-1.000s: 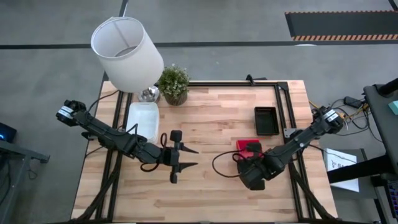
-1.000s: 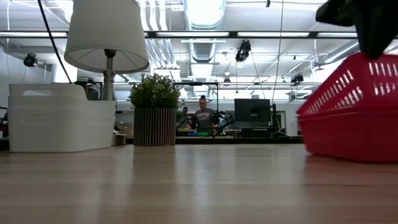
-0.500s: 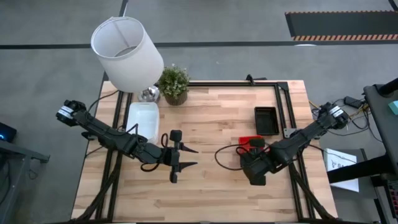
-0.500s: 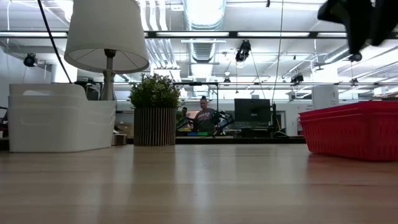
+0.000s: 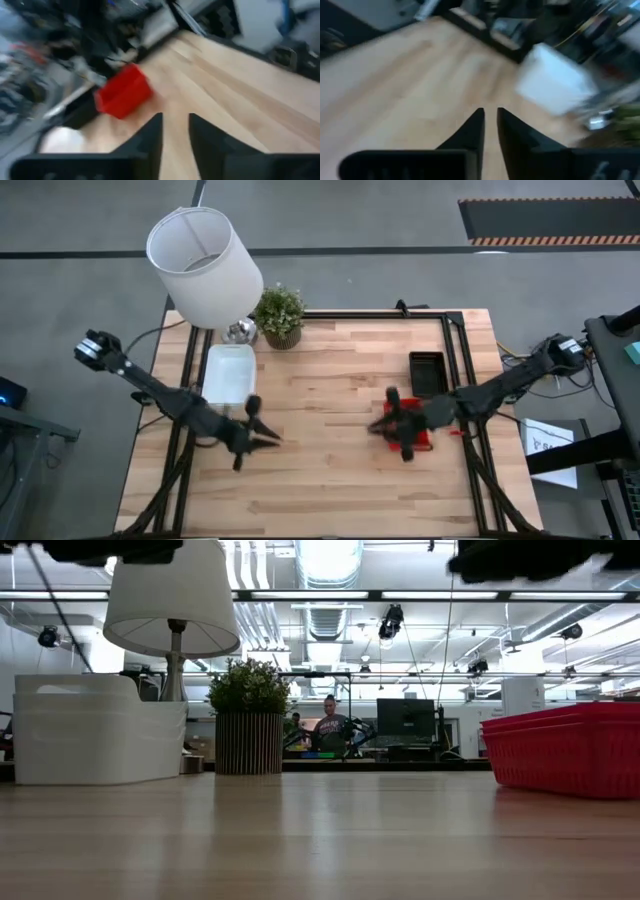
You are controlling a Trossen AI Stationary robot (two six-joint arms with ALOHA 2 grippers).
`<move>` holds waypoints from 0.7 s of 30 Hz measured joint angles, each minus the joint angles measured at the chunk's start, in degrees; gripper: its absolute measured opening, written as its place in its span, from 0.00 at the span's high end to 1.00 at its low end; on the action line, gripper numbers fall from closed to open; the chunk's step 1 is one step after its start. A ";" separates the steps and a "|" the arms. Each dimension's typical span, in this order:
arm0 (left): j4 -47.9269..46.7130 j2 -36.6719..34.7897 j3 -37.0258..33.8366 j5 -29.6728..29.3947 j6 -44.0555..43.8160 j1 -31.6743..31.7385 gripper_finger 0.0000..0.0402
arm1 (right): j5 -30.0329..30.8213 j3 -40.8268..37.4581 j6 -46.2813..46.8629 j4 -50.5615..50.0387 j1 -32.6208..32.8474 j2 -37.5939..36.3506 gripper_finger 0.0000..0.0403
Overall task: Stack baskets by color
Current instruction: Return to Home Position
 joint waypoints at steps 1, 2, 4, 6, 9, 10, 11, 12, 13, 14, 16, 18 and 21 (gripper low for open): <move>2.68 -3.38 -3.13 -0.86 0.01 0.61 0.84 | -0.96 -2.83 -4.01 4.56 -2.35 -0.86 0.90; 5.16 -6.65 -5.99 -1.23 -0.04 1.20 0.88 | -2.01 -5.12 -6.65 7.99 -4.74 -1.92 0.92; 8.64 -13.91 -10.94 -1.45 -0.42 2.23 0.96 | -5.95 -8.50 -8.85 12.83 -9.51 -5.16 0.96; 10.60 -20.99 -14.58 -1.63 -1.94 2.53 0.99 | -11.38 -11.49 -8.02 15.20 -13.72 -8.95 0.97; 10.13 -29.44 -18.88 -1.70 -3.45 2.68 1.00 | -15.97 -15.02 -5.49 15.21 -18.52 -15.05 0.98; 9.91 -31.75 -20.13 -1.72 -3.35 2.69 1.00 | -15.91 -16.12 -4.85 14.80 -19.78 -17.02 0.98; 9.62 -33.91 -21.26 -1.87 -3.04 2.71 1.00 | -15.88 -17.12 -4.24 14.21 -20.92 -19.01 0.98; 8.60 -35.87 -22.26 -1.95 -2.88 2.86 1.00 | -15.83 -18.29 -3.81 13.47 -21.96 -21.03 0.98; 7.32 -37.58 -23.23 -2.29 -2.89 2.90 1.00 | -15.87 -19.46 -2.98 12.71 -22.83 -22.86 0.98; 6.63 -38.96 -24.23 -3.12 -2.98 2.89 1.00 | -15.89 -20.44 -2.29 12.12 -23.51 -24.57 0.98; 6.18 -41.82 -26.72 -4.68 -3.10 2.91 1.00 | -15.88 -22.30 -1.22 10.47 -24.42 -28.22 0.98; 5.70 -45.37 -29.07 -5.66 -3.09 2.91 1.00 | -14.90 -23.68 -0.82 8.07 -24.73 -31.56 0.98; 3.72 -49.81 -31.63 -5.91 -3.49 2.91 1.00 | -11.68 -24.80 -0.59 1.96 -24.76 -36.81 0.98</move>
